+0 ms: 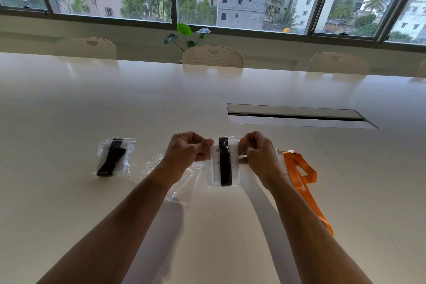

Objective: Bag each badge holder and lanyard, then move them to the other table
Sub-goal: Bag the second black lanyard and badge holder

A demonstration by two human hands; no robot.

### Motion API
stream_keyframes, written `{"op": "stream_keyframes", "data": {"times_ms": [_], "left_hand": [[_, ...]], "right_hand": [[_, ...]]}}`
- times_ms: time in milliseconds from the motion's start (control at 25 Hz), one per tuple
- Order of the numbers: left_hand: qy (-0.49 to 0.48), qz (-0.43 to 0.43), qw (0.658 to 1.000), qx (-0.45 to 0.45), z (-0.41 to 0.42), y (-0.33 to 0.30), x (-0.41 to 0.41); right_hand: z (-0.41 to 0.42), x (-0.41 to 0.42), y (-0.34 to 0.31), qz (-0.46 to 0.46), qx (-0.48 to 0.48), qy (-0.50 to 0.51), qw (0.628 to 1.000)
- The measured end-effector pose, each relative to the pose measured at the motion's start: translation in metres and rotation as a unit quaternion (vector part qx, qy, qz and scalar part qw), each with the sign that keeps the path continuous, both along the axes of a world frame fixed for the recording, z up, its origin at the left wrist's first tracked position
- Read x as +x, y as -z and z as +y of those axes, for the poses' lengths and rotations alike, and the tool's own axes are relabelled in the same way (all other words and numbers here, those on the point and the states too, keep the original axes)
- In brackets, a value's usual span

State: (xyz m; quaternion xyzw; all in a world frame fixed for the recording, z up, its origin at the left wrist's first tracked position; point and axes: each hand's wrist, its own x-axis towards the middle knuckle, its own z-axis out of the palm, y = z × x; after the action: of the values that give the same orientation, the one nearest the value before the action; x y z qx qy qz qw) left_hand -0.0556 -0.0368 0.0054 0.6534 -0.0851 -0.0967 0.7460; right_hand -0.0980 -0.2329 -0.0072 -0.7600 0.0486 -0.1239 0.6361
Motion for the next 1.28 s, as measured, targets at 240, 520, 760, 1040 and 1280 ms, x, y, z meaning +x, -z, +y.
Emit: {"op": "stream_keyframes", "data": {"times_ms": [240,520,760,1040,1280], "left_hand": [[0.017,0.008,1.0,-0.019,0.001,0.0,-0.001],[0.047,0.013,0.997,-0.065,0.002,0.001,-0.002],[-0.019,-0.034,0.999,0.013,-0.001,0.013,-0.011],[-0.001,0.016,1.0,-0.017,0.024,0.007,-0.004],[0.05,0.023,0.998,-0.044,0.061,0.004,0.001]], "right_hand": [[0.0,-0.001,-0.001,-0.003,0.014,-0.005,1.0],[0.013,-0.001,0.002,0.023,0.115,-0.104,0.988],[0.034,0.001,0.005,-0.005,0.097,-0.053,0.994],[0.045,0.005,0.001,0.029,0.126,-0.104,0.986],[0.053,0.019,-0.001,0.061,0.139,-0.183,0.971]]}}
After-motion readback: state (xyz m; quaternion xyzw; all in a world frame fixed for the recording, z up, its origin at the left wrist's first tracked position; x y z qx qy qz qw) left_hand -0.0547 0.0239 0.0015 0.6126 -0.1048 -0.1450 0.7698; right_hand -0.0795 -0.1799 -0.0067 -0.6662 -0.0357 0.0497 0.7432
